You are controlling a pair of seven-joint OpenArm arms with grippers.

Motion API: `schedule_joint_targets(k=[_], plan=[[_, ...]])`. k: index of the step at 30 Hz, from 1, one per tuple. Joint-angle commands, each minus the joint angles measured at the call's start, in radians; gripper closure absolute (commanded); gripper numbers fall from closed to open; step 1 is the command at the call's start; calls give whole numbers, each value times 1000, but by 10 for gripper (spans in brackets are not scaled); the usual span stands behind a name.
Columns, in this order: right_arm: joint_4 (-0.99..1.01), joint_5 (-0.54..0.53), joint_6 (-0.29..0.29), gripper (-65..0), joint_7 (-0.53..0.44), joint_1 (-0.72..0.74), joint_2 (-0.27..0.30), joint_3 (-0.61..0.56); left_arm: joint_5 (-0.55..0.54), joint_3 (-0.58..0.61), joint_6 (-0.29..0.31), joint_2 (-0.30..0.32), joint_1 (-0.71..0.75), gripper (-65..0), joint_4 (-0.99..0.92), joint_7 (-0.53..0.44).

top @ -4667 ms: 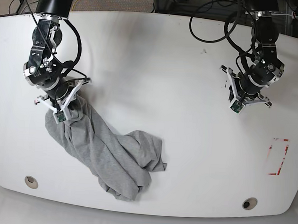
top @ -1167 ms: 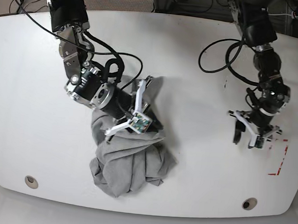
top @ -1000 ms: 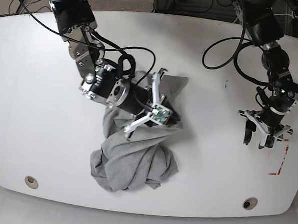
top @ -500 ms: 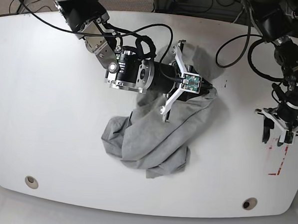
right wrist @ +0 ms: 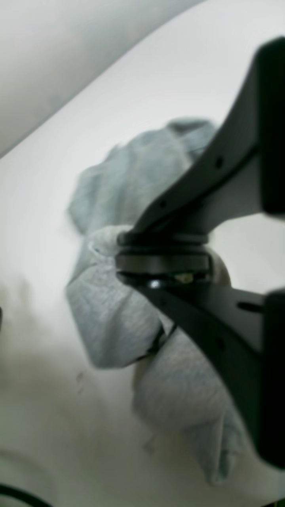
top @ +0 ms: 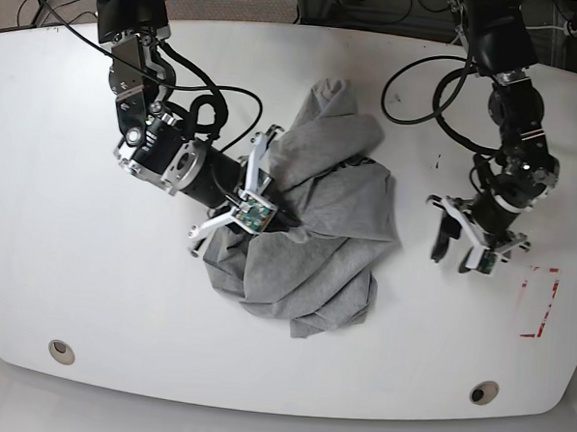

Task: Fold the T-shirt properly
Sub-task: 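Lift the shirt with the right gripper and swing it toward the left gripper, then grasp the shirt edge with the left gripper beside the bunched fabric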

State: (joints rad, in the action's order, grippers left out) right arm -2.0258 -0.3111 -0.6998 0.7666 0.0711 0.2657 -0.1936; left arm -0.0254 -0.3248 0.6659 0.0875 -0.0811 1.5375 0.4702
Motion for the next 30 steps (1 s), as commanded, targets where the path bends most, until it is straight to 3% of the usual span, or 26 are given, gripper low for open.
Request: schedule_joint_targets(k=[1,5,16,24,30], plan=[[-17,-12,2,-29,-37,-3,-1,41,-12,19,-8,-4,-24,-299,-24,-23],[-17,-12,2,-29,-37,-50,-1,125,-9,52,-13,-59,-69,-299,-94,-24],[-16,-15,2,-29,-37,-80,-1,326,-8,52,-13,-122,-207,-299,-348,-38],[-16,-13,2,-29,-37,-104,-1,405,-6,54,-21,-142,-276,-299,-532,-170],[-16,-10,2,-29,-37,-107,-1,409,-6,89,-99,-142,-337,-299,-687,-253]])
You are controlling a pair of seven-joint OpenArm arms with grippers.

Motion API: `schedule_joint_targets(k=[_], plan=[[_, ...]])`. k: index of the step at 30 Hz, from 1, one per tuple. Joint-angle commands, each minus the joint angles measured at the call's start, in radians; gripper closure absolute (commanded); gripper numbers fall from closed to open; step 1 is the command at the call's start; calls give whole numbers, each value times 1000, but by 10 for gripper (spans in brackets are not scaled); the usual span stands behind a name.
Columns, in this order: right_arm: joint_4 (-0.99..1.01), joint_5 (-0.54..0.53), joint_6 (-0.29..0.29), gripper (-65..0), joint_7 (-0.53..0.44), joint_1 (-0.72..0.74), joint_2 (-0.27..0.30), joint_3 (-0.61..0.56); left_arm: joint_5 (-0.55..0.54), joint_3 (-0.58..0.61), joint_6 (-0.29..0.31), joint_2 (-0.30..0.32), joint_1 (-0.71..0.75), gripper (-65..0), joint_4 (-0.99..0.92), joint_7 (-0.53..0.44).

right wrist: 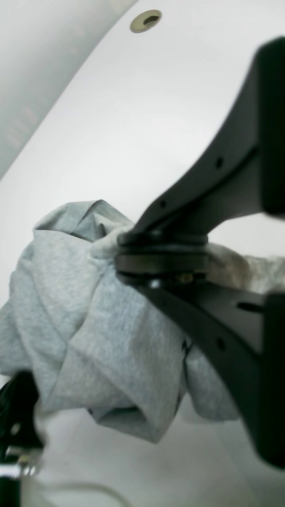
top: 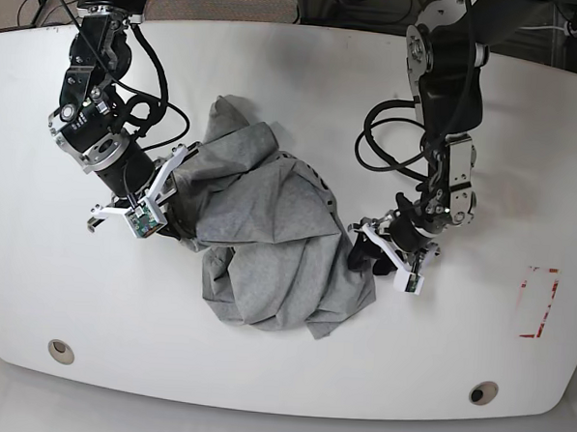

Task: Fold the T-shirt properly
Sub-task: 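Grasp the shirt edge with the left gripper beside the bunched fabric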

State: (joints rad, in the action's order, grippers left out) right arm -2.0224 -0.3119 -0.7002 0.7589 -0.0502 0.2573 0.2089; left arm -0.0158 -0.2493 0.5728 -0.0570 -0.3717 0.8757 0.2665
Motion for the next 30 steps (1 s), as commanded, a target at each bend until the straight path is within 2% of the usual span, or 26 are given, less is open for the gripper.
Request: schedule_joint_targets(k=[1,10,17,19,21,25,30], plan=[[-19,-10,2,-29,-29,14,7,7,-17,21,-12,3,-51,-299,-43,-63],[-19,-10,2,-29,-29,14,7,7,-17,74,-24,4,-88,-299,-169,-138],[-19,-10,2,-29,-29,16,7,7,-17,77,-26,4,-100,-283,-221,-152],[-19,-10,2,-29,-29,16,7,7,-17,77,-26,6,-100,-242,-237,-154],[-19,-10,2,-29,-29,16,7,7,-17,77,-26,7,-100,-171,-243,-154],[-19,-10,2,-29,-29,16,7,7,-16,77,-27,9,-100,0,-243,-154],[-18,-10,2,-29,-29,16,6,40,-16,77,-50,13,-95,0,-237,-154]])
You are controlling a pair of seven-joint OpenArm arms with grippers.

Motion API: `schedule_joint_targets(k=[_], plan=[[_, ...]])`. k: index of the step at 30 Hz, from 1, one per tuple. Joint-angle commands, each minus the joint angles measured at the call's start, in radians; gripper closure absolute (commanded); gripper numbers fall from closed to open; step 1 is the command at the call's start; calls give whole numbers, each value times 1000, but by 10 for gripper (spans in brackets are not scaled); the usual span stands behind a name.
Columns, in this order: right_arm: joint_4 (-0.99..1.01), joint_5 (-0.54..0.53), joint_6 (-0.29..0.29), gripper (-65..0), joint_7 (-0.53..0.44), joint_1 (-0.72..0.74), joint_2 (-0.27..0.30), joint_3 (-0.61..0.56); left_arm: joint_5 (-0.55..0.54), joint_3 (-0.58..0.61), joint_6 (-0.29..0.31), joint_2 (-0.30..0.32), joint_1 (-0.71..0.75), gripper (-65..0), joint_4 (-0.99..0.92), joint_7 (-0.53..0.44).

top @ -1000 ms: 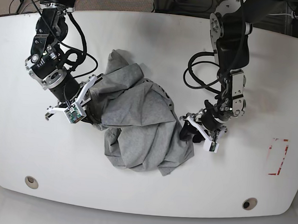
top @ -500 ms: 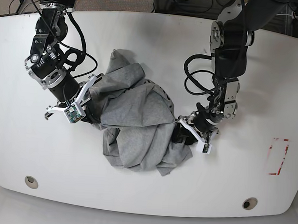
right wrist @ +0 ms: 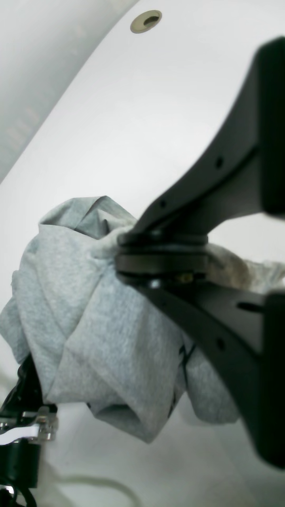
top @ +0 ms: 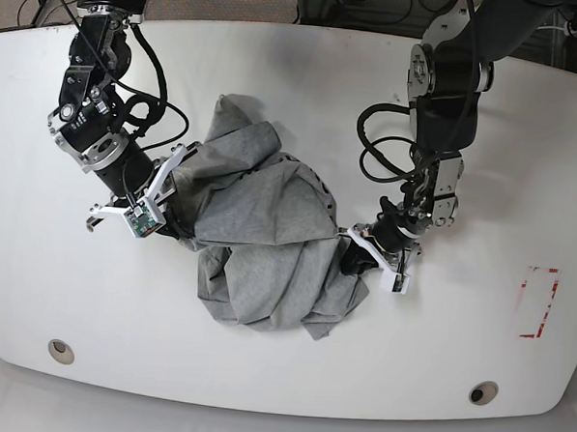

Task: Fold the T-shirt properly
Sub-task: 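Grasp the shirt edge with the left gripper beside the bunched fabric, then pull the grippers apart and lift the shirt, stretching it between them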

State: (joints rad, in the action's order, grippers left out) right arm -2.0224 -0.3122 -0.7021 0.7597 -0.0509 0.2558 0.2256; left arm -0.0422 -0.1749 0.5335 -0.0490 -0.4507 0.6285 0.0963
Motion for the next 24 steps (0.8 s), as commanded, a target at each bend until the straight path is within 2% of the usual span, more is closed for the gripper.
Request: schedule_joint_targets(k=[1,6,12,24], plan=[[-18,-9,4,-29,-30,16,7,28,11,2,-14,8,-15,0,11,16],[-18,-9,4,-29,-30,16,7,48,8,1,-3,24,-15,0,26,16],[-18,-9,4,-29,-30,16,7,73,6,-2,14,44,36,0,135,32],[-16,-9,4,-29,-27,23,1,160,6,-2,14,113,175,0,483,181]])
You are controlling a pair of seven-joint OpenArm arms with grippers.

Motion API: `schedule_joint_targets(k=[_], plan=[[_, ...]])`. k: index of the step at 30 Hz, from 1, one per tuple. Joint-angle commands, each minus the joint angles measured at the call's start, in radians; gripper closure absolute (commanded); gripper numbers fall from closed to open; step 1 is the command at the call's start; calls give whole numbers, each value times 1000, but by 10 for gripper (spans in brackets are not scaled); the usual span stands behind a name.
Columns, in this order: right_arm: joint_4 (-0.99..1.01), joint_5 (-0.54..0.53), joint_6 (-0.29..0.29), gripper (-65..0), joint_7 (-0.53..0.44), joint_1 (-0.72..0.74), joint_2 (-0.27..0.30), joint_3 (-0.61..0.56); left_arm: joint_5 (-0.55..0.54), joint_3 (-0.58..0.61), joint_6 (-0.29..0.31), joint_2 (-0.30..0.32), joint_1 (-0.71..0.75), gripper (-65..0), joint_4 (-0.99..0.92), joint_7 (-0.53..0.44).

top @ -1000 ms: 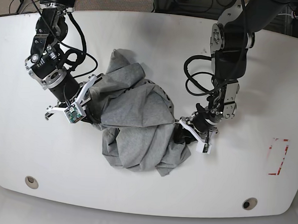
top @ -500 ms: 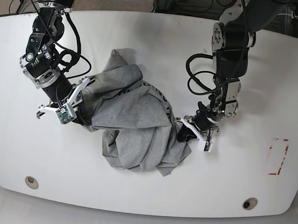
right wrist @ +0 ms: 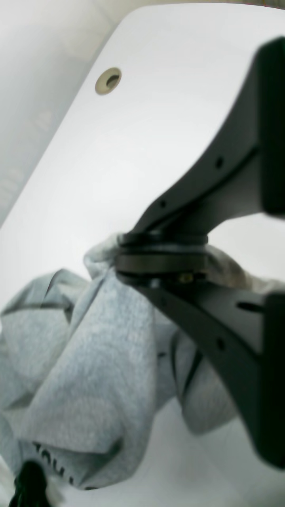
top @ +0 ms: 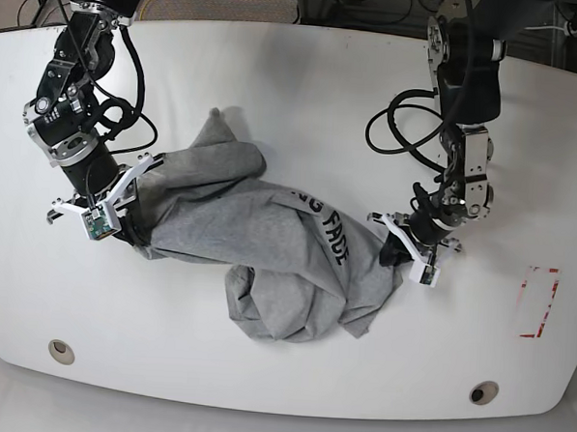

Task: Fold the T-shirt properly
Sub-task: 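Pull the grippers apart and lift the shirt, stretching it between them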

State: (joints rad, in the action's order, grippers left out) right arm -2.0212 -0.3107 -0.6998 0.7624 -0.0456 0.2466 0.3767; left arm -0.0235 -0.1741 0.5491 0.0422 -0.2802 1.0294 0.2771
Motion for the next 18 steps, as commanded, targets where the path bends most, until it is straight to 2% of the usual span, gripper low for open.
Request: schedule_joint_targets(k=[1,10,18], plan=[[-17,-11,2,-29,-30,19,10,9,-13,-3,-2,31,26,0,133,14],[-3,-11,15,-29,-28,83,18,8,-14,-35,-2,64,120,0,440,124],[30,-11,39,-29,-28,184,18,0,-14,-92,-2,66,92,0,659,271]])
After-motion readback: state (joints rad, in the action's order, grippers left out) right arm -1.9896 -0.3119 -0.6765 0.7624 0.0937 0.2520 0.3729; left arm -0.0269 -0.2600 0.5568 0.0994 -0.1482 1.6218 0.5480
